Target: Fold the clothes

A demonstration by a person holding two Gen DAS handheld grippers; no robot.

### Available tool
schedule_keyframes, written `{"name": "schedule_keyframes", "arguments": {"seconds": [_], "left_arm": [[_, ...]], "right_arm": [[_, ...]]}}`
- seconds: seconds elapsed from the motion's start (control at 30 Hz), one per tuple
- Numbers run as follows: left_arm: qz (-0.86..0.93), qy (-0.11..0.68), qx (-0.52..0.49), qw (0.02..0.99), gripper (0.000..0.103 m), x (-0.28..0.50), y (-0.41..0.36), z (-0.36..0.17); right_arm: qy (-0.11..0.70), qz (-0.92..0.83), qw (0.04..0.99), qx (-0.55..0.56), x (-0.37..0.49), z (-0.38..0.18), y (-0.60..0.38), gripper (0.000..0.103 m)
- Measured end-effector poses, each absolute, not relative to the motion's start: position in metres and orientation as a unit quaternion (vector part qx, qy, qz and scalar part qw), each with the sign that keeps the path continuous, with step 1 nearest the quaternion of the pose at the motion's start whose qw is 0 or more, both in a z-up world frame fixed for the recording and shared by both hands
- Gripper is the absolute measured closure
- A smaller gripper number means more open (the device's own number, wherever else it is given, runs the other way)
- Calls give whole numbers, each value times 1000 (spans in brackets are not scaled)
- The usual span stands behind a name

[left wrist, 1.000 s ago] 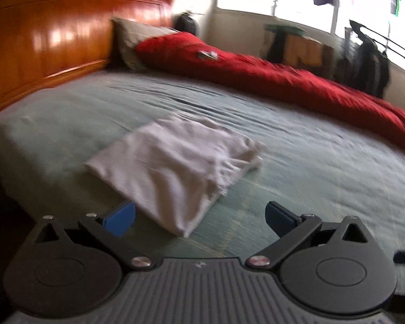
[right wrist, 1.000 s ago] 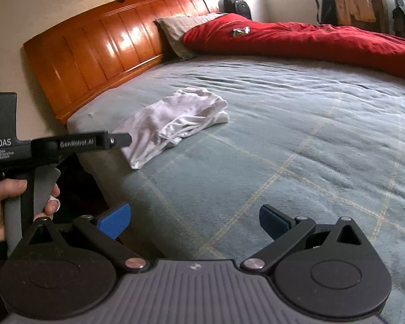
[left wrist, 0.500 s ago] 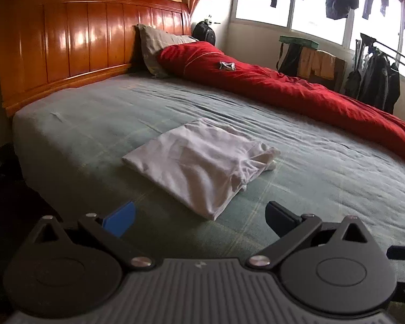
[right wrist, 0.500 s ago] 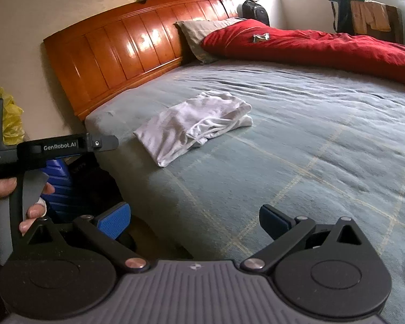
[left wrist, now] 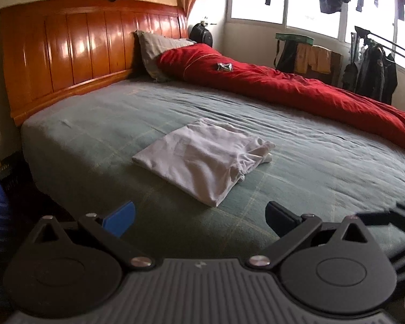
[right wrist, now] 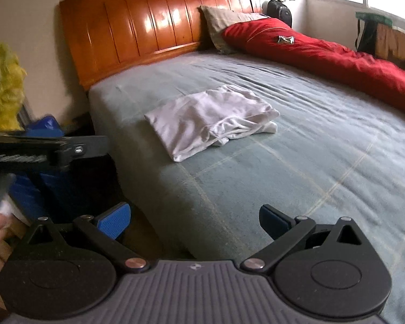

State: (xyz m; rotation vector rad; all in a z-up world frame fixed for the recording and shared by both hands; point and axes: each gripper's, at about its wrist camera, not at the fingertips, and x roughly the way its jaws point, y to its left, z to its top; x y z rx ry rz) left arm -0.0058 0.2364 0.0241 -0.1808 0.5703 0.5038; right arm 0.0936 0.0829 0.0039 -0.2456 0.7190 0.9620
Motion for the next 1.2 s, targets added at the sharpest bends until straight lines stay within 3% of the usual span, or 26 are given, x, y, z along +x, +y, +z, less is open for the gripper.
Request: {"name": "schedule_keyframes", "arguments": {"seconds": [1.2], "left_arm": [[236,342,-80,906,1,-49,200,4]], "right_arm": [[316,387,861,-98,16,10,46,0]]}}
